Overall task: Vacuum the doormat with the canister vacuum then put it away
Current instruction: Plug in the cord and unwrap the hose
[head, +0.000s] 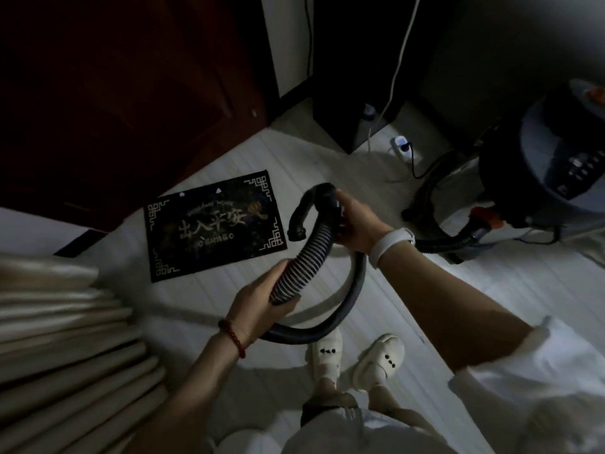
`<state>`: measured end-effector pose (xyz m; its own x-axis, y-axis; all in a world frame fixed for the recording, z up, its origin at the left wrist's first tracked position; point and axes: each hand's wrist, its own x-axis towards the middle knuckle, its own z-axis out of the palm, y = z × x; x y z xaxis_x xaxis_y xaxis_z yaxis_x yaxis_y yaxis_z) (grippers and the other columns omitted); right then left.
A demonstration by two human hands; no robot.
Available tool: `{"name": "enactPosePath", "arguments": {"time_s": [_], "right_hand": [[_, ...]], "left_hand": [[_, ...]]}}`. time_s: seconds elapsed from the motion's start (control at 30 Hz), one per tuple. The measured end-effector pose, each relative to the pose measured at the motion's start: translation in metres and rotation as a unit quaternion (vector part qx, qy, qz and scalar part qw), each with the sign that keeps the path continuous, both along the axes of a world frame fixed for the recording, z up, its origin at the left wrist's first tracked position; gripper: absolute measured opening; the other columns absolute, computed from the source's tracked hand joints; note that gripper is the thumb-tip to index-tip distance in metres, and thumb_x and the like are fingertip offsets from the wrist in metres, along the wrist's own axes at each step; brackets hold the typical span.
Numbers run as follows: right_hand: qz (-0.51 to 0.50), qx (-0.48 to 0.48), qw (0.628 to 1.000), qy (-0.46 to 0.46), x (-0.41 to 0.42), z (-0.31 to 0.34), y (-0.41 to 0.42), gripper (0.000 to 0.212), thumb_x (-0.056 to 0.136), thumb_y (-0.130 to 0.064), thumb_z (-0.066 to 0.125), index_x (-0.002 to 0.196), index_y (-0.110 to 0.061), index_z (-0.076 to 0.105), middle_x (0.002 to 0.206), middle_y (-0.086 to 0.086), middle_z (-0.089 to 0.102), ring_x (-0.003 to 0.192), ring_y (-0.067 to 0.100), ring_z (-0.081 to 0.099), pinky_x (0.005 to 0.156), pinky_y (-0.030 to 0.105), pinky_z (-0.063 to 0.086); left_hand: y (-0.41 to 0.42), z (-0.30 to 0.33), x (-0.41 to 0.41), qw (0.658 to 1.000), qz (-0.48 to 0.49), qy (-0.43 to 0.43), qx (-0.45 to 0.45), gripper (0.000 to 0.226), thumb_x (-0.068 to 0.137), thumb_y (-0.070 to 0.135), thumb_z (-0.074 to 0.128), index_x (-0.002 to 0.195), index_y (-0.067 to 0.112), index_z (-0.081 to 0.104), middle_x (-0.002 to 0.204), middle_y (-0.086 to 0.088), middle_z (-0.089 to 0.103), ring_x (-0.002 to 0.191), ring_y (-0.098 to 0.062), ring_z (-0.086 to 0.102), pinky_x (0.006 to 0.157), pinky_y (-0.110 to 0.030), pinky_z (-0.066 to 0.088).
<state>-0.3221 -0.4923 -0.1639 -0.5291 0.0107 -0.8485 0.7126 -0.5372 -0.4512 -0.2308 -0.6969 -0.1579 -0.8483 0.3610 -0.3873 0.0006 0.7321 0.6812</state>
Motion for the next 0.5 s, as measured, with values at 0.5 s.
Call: {"name": "enactPosePath", "arguments": {"time_s": [0.5], "right_hand": [[0.101, 0.13, 0.971, 0.172, 0.081, 0.014, -0.005, 0.031, 0.092, -0.009, 0.051, 0.122, -0.009, 0.042, 0.099, 0.006, 0.057, 0.07, 0.007, 0.064, 0.07, 0.027, 0.053]], "left_hand": [[0.061, 0.004, -0.104, 0.801, 0.329, -0.381, 0.324, 0.054, 0.095, 0.05, 0.028, 0.131, 0.012, 0.04, 0.124, -0.012, 0.054, 0.1, -0.024, 0.058, 0.083, -0.034, 0.046]]}}
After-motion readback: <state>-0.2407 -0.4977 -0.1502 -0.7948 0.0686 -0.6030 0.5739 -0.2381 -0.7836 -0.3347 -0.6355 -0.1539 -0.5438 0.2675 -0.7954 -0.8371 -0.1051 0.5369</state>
